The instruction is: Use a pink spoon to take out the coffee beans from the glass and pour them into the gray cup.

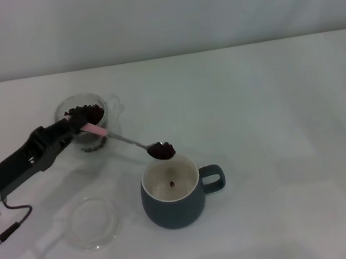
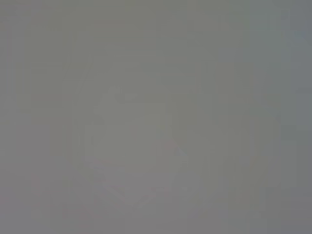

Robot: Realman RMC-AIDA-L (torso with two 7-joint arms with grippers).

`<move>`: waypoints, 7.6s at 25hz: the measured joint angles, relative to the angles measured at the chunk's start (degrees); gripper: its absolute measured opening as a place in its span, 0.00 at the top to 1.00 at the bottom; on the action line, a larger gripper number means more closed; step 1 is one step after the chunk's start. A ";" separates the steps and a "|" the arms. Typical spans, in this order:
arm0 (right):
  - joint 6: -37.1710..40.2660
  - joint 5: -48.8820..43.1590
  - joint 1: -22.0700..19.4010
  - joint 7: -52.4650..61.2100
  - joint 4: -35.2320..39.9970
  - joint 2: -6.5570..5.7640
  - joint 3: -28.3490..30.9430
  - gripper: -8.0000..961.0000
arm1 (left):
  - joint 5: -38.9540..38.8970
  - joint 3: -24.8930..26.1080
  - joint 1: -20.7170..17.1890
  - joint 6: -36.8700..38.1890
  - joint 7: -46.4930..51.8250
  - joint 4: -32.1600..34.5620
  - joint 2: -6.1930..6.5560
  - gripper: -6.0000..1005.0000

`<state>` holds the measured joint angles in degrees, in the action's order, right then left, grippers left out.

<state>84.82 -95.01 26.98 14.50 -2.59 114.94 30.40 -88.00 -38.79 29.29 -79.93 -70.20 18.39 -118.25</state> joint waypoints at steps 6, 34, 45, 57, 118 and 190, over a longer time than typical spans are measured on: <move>-0.01 0.00 0.00 0.00 -0.07 0.02 -0.42 0.14 | 1.69 -1.65 0.42 -0.30 -1.23 0.51 0.22 0.87; 0.41 0.39 0.10 0.00 -1.02 0.19 -0.33 0.14 | 3.87 -8.35 4.16 -1.28 -22.03 8.97 -0.03 0.87; 0.27 0.55 0.51 0.00 -0.97 0.05 -0.10 0.14 | -4.04 -8.05 1.39 -7.18 -21.84 9.01 0.51 0.87; -3.44 0.07 0.53 0.37 -0.47 -0.25 -0.52 0.13 | -27.50 -7.86 -15.74 -8.80 -25.88 4.24 0.00 0.87; -12.40 0.79 3.39 12.13 6.54 -0.86 -10.28 0.13 | -11.56 -8.49 -14.08 6.63 -20.27 -3.89 2.29 0.87; -15.86 0.00 -4.04 0.88 -1.42 0.37 -13.28 0.13 | -30.14 10.55 -9.15 15.96 -81.01 -7.61 -0.77 0.14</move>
<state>68.96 -95.01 22.95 15.38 -4.01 115.31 17.12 -118.14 -28.24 20.14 -63.97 -151.21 10.78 -119.02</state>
